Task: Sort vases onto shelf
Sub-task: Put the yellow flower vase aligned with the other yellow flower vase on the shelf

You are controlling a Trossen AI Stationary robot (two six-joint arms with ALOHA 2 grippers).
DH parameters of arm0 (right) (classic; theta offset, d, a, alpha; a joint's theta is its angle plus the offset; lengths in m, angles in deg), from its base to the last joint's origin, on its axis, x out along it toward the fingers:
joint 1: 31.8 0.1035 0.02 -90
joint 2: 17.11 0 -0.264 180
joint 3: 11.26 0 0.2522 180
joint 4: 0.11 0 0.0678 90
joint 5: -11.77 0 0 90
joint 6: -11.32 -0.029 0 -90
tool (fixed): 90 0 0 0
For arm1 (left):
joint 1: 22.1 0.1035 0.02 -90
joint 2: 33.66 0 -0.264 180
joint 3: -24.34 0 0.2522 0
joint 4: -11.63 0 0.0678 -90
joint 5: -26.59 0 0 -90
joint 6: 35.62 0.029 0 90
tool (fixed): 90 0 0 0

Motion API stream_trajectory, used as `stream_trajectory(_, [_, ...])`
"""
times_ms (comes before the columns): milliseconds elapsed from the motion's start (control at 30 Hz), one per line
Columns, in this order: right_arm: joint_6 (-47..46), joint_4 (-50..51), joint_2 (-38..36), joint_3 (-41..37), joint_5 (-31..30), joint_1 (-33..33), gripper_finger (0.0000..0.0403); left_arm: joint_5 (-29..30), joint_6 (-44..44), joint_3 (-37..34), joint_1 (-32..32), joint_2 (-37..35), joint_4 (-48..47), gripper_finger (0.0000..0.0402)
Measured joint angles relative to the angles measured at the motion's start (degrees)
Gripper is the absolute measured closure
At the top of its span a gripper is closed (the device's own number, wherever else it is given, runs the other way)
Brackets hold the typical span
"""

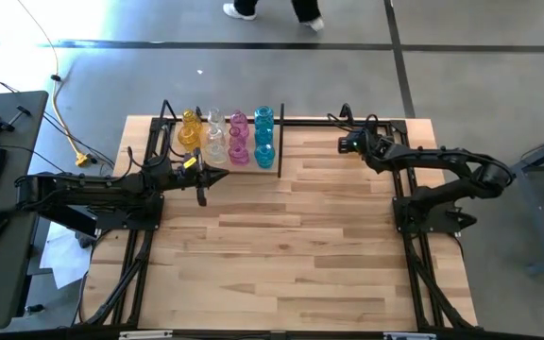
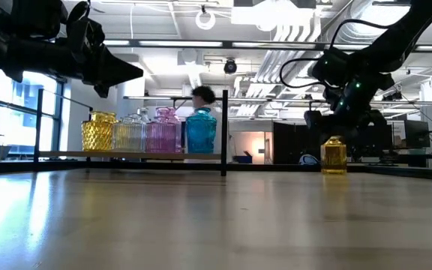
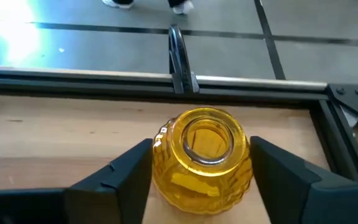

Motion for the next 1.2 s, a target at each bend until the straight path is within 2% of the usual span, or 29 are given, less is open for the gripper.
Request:
stream_trajectory(300, [2.0,-1.5,0.4,0.2,-0.2,-0.4,0.0254,0.0,0.0,0.0,0.0,0.0,0.0,0.0401])
stream_trajectory(433, [3.0,-1.4,0.4,0.2,-0.1,-0.2,0.0280,0.0,0.0,0.0,0.0,0.0,0.0,0.0401])
stream_trajectory(600, [4.4,-0.8,-0.1,0.2,-0.1,1.6,0.0283,0.0,0.0,0.0,0.0,0.0,0.0,0.0401])
stream_trajectory(900, [5.0,1.5,-5.6,-0.1,4.8,8.1,0.0283,-0.3,-0.1,0.0,0.0,0.0,-0.7,0.0401])
stream_trajectory(1033, [6.0,2.8,-7.3,-0.1,7.2,14.3,0.0283,-0.3,-0.1,0.0,0.0,0.0,-0.9,0.0401])
stream_trajectory(1200, [4.1,2.7,-7.6,0.7,9.4,25.7,0.0283,-0.3,0.0,0.0,0.0,0.0,-0.8,0.0401])
